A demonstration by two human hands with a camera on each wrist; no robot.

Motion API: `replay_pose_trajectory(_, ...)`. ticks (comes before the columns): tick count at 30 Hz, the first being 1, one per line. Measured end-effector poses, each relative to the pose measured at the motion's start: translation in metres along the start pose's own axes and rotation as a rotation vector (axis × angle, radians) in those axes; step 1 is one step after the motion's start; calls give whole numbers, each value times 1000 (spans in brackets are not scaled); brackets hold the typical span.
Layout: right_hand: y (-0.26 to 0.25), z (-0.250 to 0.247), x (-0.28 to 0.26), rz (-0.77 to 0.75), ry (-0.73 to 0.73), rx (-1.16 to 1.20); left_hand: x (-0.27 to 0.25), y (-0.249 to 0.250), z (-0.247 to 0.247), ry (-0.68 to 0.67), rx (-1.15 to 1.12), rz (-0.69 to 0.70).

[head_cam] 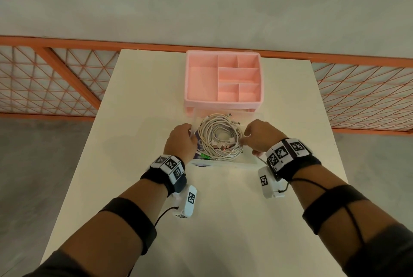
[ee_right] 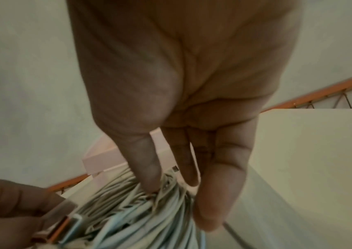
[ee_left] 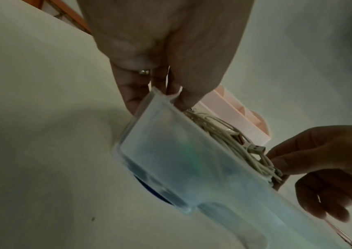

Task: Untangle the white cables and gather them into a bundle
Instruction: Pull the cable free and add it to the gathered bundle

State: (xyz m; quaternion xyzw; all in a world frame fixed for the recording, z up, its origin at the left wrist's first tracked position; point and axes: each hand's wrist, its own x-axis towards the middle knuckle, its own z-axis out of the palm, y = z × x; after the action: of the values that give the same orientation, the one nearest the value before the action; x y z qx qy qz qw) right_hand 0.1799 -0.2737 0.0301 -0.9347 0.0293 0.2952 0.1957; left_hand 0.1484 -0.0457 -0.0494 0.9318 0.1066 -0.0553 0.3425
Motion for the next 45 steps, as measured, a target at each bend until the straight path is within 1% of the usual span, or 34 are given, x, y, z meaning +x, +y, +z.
replay_pose_trajectory(2,-4,1,1,35,1,-28,0,1,0,-2,9,12)
replay_pose_trajectory(4,-8,2,2,71,-29,-59,0,3,-1,-1,17,6)
replay_pose_trajectory(7,-12,-1,4,85,-37,-61,-1,3,-1,4,26,-3)
replay_pose_trajectory(8,-13,-4,5,94,-10,-45,-1,3,-1,9,26,-8)
replay_pose_trajectory(10,-10,-7,12,111,109,57,-3,2,-2,21,24,-19)
replay_pose_trajectory(12,-6,-5,17,135,242,247,-4,3,-2,30,18,-23)
replay_pose_trajectory(14,-2,3,21,156,307,443,-5,5,-3,29,10,-31)
replay_pose_trajectory(15,0,8,22,154,330,476,-5,5,-3,27,5,-32)
replay_pose_trajectory(16,2,14,23,145,344,457,-5,5,-4,29,-2,-28)
replay_pose_trajectory(17,2,19,22,126,336,379,-5,5,-3,35,-11,-21)
replay_pose_trajectory(19,4,27,19,57,270,140,-6,6,-3,53,-30,-11)
replay_pose_trajectory(21,7,30,14,-14,234,-19,-5,8,-4,76,-39,-17)
replay_pose_trajectory(23,9,32,13,-84,303,-104,-4,8,-6,96,-39,-25)
replay_pose_trajectory(25,11,32,10,-120,425,-175,-4,7,-8,108,-34,-37)
replay_pose_trajectory(27,14,31,9,-79,520,-122,-3,5,-11,114,-17,-50)
replay_pose_trajectory(28,16,30,9,-34,529,-42,-2,4,-13,116,-5,-52)
replay_pose_trajectory(30,23,29,14,72,470,96,0,3,-15,117,4,-53)
replay_pose_trajectory(31,25,28,18,110,425,126,1,4,-15,119,2,-51)
replay_pose_trajectory(33,27,28,25,118,386,146,1,6,-15,126,-5,-42)
replay_pose_trajectory(38,29,34,31,109,489,101,0,7,-10,141,-17,-28)
replay_pose_trajectory(41,26,46,32,132,523,101,0,9,-9,145,-25,-46)
replay_pose_trajectory(45,25,56,33,167,542,108,-1,11,-10,111,-17,-49)
